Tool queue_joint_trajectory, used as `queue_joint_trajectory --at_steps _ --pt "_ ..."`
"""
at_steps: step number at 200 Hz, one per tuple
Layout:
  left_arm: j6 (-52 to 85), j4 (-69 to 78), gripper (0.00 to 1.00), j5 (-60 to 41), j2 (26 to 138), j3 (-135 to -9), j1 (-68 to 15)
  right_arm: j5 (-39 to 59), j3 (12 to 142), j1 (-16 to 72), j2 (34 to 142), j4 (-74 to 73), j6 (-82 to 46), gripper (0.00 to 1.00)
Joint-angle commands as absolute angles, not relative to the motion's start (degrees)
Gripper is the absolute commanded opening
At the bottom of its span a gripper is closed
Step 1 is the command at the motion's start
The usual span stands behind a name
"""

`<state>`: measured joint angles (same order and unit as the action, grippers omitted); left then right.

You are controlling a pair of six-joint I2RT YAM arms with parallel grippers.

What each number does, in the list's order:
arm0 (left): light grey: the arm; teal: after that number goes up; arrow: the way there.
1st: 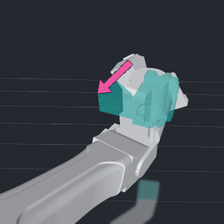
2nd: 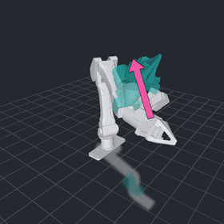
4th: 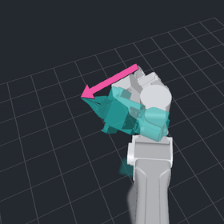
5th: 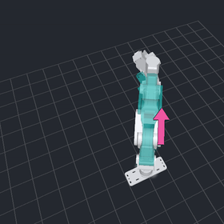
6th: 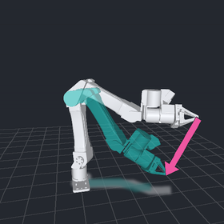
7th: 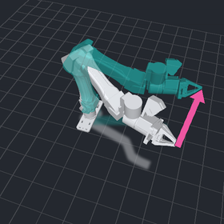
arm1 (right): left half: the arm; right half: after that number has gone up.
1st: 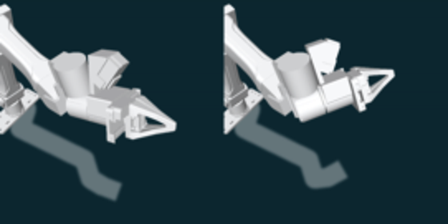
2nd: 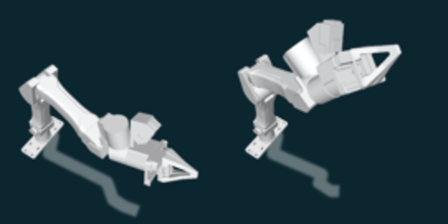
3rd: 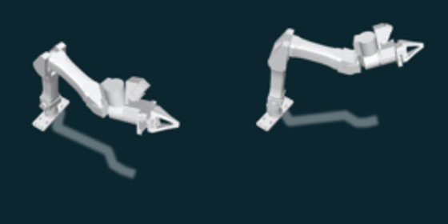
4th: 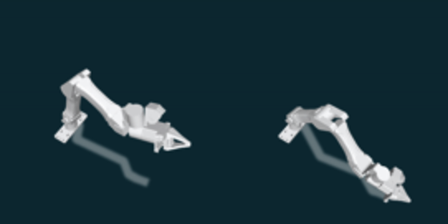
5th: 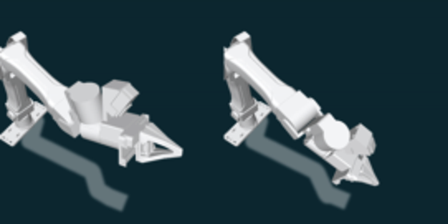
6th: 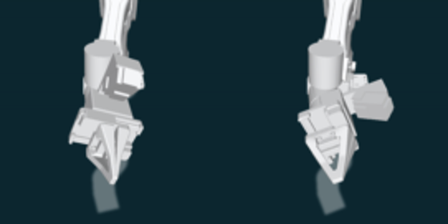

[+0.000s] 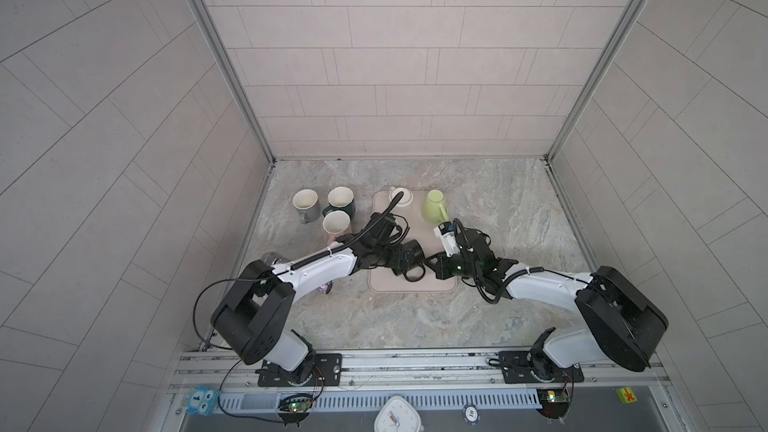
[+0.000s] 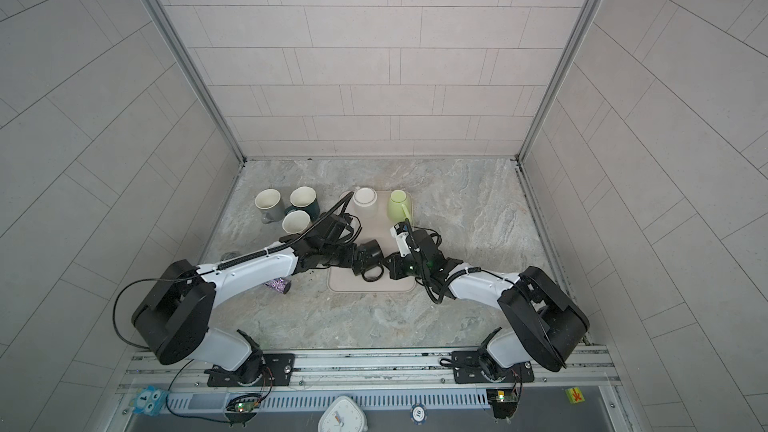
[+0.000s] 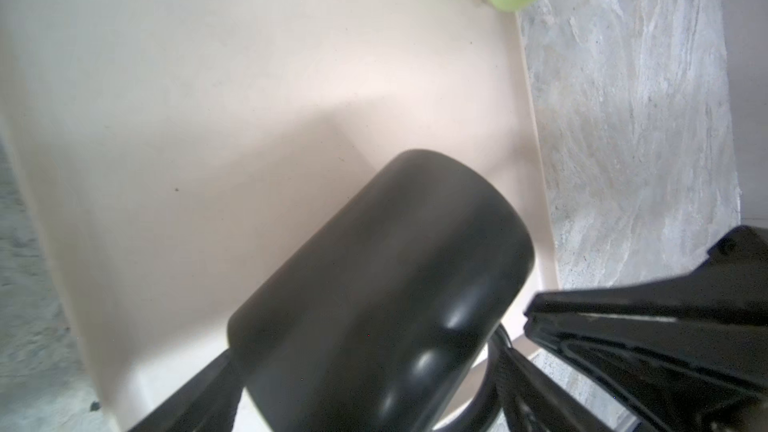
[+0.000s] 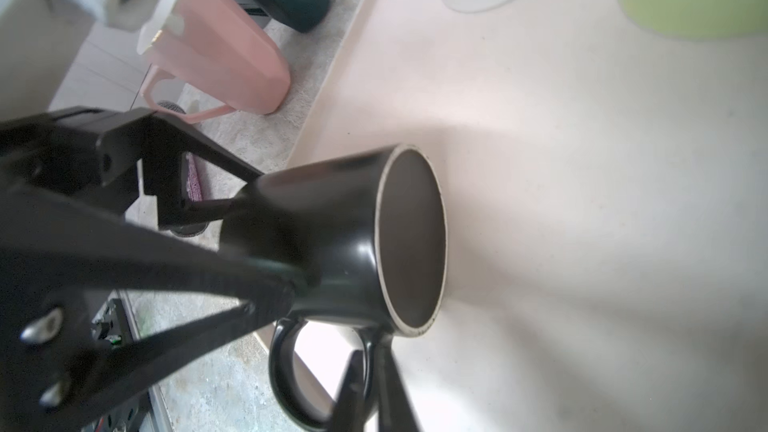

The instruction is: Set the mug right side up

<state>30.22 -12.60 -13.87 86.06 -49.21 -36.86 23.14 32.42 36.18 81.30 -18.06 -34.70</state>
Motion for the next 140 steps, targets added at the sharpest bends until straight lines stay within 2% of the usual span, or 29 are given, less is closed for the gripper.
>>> queue_joint_trajectory --at_steps 1,53,82,90,140 --pt "30.41 -13.98 1.0 -11.64 84.68 -49.47 -36.48 23.78 33.44 35.47 80.2 -18.72 -35.85 0.0" --pt "30.2 -13.97 1.0 -12.13 84.37 -49.39 -36.43 28.54 32.39 32.55 81.28 -18.83 -39.81 0.0" --pt "30.39 -13.97 1.0 -13.74 84.24 -49.42 -36.3 32.08 30.49 31.74 78.13 -14.16 -35.76 0.32" --pt "30.71 -14.05 1.0 -13.91 84.05 -49.16 -36.28 33.11 30.05 31.79 76.86 -12.5 -34.55 0.38" --pt "35.17 -11.31 1.0 -13.86 78.68 -44.31 -36.23 29.05 28.3 33.52 71.39 -6.0 -28.69 0.52"
